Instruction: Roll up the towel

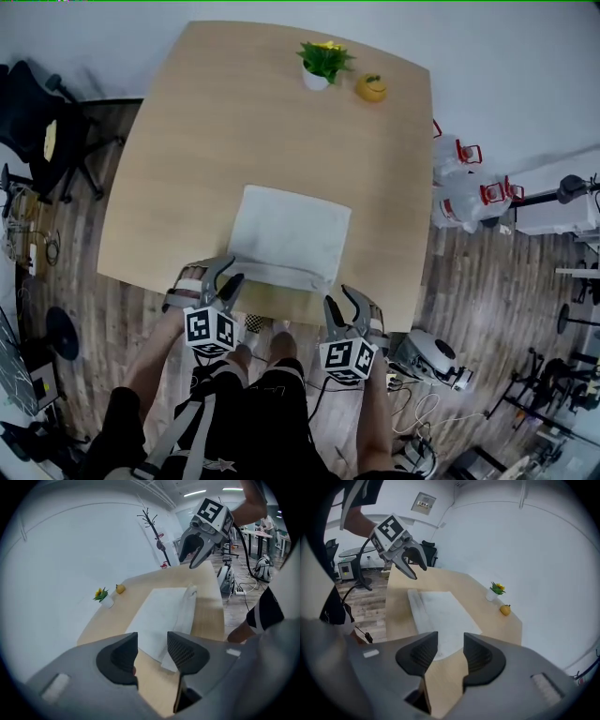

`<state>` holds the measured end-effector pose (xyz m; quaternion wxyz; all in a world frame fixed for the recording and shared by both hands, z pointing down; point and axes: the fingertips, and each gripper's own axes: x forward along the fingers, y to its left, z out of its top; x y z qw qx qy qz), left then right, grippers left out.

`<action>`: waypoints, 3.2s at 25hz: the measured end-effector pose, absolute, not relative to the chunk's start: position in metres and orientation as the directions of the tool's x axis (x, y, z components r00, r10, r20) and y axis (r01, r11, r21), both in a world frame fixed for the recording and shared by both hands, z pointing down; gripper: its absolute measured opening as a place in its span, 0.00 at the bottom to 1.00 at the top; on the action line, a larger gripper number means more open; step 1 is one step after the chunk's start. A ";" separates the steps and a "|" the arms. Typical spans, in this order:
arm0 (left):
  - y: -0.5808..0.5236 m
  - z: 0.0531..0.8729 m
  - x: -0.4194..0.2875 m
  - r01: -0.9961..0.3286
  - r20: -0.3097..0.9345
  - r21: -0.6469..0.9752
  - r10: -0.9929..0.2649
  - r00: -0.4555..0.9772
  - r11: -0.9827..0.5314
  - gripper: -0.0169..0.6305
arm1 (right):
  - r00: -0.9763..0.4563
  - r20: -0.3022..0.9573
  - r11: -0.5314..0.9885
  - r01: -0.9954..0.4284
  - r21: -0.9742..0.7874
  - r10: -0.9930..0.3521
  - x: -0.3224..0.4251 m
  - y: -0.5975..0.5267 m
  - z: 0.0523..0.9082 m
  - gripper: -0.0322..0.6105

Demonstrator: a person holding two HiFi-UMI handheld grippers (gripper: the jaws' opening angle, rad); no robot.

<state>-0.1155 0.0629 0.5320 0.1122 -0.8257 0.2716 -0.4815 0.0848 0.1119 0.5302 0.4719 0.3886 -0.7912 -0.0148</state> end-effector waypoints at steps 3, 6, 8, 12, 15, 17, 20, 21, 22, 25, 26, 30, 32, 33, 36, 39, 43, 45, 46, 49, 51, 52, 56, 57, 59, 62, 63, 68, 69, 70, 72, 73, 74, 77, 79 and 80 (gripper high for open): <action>0.074 0.525 -0.112 -0.385 0.694 -0.456 -0.592 0.410 -0.802 0.23 | -0.207 0.718 0.642 -0.649 0.408 -0.665 0.081 0.124 0.532 0.26; 0.082 0.514 -0.111 -0.519 0.635 -0.413 -0.645 0.425 -0.748 0.04 | -0.187 0.663 0.514 -0.788 0.339 -0.725 0.078 0.132 0.521 0.12; 0.092 0.510 -0.111 -0.594 0.614 -0.346 -0.654 0.442 -0.726 0.04 | -0.189 0.613 0.424 -0.866 0.265 -0.768 0.074 0.138 0.508 0.06; 0.113 0.497 -0.105 -0.704 0.553 -0.177 -0.661 0.506 -0.687 0.04 | -0.178 0.531 0.304 -0.940 0.158 -0.828 0.067 0.149 0.489 0.06; 0.124 0.493 -0.102 -0.754 0.524 -0.078 -0.671 0.525 -0.652 0.04 | -0.180 0.526 0.258 -0.963 0.079 -0.831 0.061 0.160 0.492 0.06; 0.130 0.497 -0.101 -0.760 0.532 -0.063 -0.666 0.523 -0.647 0.04 | -0.186 0.536 0.267 -0.960 0.078 -0.823 0.056 0.167 0.498 0.06; 0.131 0.509 -0.104 -0.750 0.556 -0.102 -0.663 0.502 -0.654 0.04 | -0.186 0.558 0.300 -0.946 0.119 -0.809 0.054 0.169 0.510 0.06; 0.128 0.514 -0.107 -0.744 0.565 -0.125 -0.663 0.490 -0.657 0.04 | -0.180 0.571 0.312 -0.940 0.141 -0.801 0.055 0.169 0.517 0.06; 0.126 0.520 -0.109 -0.735 0.575 -0.154 -0.665 0.477 -0.660 0.04 | -0.173 0.587 0.326 -0.931 0.164 -0.791 0.057 0.169 0.526 0.06; 0.119 0.537 -0.115 -0.697 0.613 -0.227 -0.656 0.441 -0.681 0.04 | -0.170 0.626 0.397 -0.885 0.243 -0.761 0.062 0.164 0.546 0.06; 0.117 0.544 -0.115 -0.682 0.631 -0.235 -0.642 0.435 -0.693 0.06 | -0.173 0.639 0.426 -0.865 0.266 -0.750 0.063 0.161 0.553 0.10; 0.116 0.570 -0.118 -0.624 0.699 -0.246 -0.582 0.416 -0.742 0.26 | -0.183 0.688 0.524 -0.787 0.326 -0.703 0.063 0.152 0.577 0.21; 0.113 0.580 -0.117 -0.588 0.727 -0.259 -0.555 0.403 -0.766 0.36 | -0.186 0.710 0.567 -0.747 0.346 -0.679 0.064 0.145 0.586 0.22; 0.111 0.585 -0.117 -0.567 0.740 -0.266 -0.542 0.398 -0.780 0.38 | -0.191 0.725 0.592 -0.727 0.349 -0.662 0.064 0.142 0.590 0.23; 0.107 0.596 -0.113 -0.493 0.774 -0.277 -0.496 0.393 -0.824 0.40 | -0.204 0.775 0.666 -0.665 0.339 -0.598 0.063 0.135 0.606 0.29; 0.106 0.607 -0.111 -0.421 0.808 -0.276 -0.446 0.386 -0.864 0.40 | -0.207 0.819 0.728 -0.605 0.323 -0.536 0.065 0.132 0.621 0.29; 0.098 0.619 -0.116 -0.394 0.833 -0.266 -0.415 0.365 -0.880 0.40 | -0.205 0.861 0.779 -0.557 0.289 -0.465 0.072 0.128 0.637 0.29; 0.093 0.623 -0.120 -0.392 0.843 -0.254 -0.401 0.359 -0.884 0.40 | -0.205 0.877 0.796 -0.542 0.268 -0.435 0.075 0.127 0.642 0.29; 0.091 0.626 -0.121 -0.389 0.848 -0.246 -0.391 0.357 -0.888 0.40 | -0.207 0.883 0.804 -0.535 0.258 -0.421 0.076 0.127 0.644 0.29; 0.090 0.633 -0.123 -0.366 0.867 -0.223 -0.355 0.349 -0.903 0.38 | -0.213 0.900 0.828 -0.511 0.230 -0.381 0.077 0.127 0.650 0.27; 0.091 0.638 -0.124 -0.348 0.878 -0.212 -0.334 0.343 -0.913 0.35 | -0.226 0.910 0.843 -0.501 0.198 -0.348 0.076 0.129 0.652 0.26; 0.092 0.640 -0.124 -0.339 0.883 -0.208 -0.325 0.339 -0.917 0.33 | -0.235 0.915 0.849 -0.499 0.177 -0.329 0.075 0.129 0.653 0.25; 0.093 0.644 -0.125 -0.322 0.893 -0.184 -0.295 0.340 -0.929 0.25 | -0.256 0.927 0.860 -0.496 0.119 -0.275 0.075 0.130 0.653 0.21; 0.093 0.644 -0.126 -0.321 0.892 -0.189 -0.299 0.338 -0.928 0.18 | -0.253 0.927 0.858 -0.499 0.120 -0.277 0.076 0.128 0.653 0.19; 0.091 0.645 -0.126 -0.315 0.890 -0.207 -0.312 0.334 -0.926 0.10 | -0.254 0.925 0.856 -0.503 0.123 -0.283 0.077 0.126 0.653 0.14; 0.093 0.644 -0.124 -0.313 0.890 -0.199 -0.305 0.338 -0.929 0.08 | -0.264 0.919 0.854 -0.504 0.127 -0.293 0.078 0.128 0.650 0.13; 0.095 0.644 -0.124 -0.308 0.893 -0.187 -0.292 0.343 -0.933 0.08 | -0.269 0.917 0.855 -0.503 0.127 -0.294 0.078 0.130 0.649 0.12; 0.116 0.639 -0.126 -0.238 0.912 -0.098 -0.183 0.368 -0.966 0.07 | -0.322 0.924 0.883 -0.469 0.033 -0.206 0.075 0.155 0.642 0.12; 0.121 0.639 -0.126 -0.224 0.915 -0.079 -0.160 0.370 -0.971 0.07 | -0.339 0.924 0.888 -0.461 0.002 -0.178 0.074 0.162 0.640 0.12; 0.127 0.638 -0.127 -0.210 0.919 -0.059 -0.135 0.370 -0.976 0.07 | -0.357 0.922 0.890 -0.454 -0.032 -0.149 0.073 0.168 0.639 0.12; 0.138 0.639 -0.128 -0.187 0.926 -0.007 -0.077 0.371 -0.982 0.07 | -0.394 0.915 0.889 -0.446 -0.106 -0.088 0.071 0.180 0.636 0.12; 0.143 0.639 -0.129 -0.178 0.927 0.023 -0.046 0.373 -0.984 0.07 | -0.412 0.909 0.884 -0.444 -0.145 -0.057 0.071 0.185 0.636 0.12; 0.147 0.639 -0.129 -0.173 0.926 0.053 -0.016 0.377 -0.984 0.07 | -0.431 0.902 0.877 -0.443 -0.184 -0.029 0.070 0.189 0.635 0.12; 0.157 0.637 -0.130 -0.167 0.917 0.138 0.063 0.393 -0.976 0.07 | -0.494 0.868 0.840 -0.454 -0.297 0.039 0.069 0.197 0.630 0.12; 0.161 0.636 -0.131 -0.157 0.911 0.188 0.112 0.397 -0.970 0.07 | -0.538 0.838 0.805 -0.456 -0.379 0.090 0.067 0.200 0.627 0.12; 0.162 0.636 -0.132 -0.151 0.906 0.218 0.142 0.399 -0.964 0.07 | -0.557 0.822 0.787 -0.452 -0.421 0.119 0.066 0.201 0.626 0.12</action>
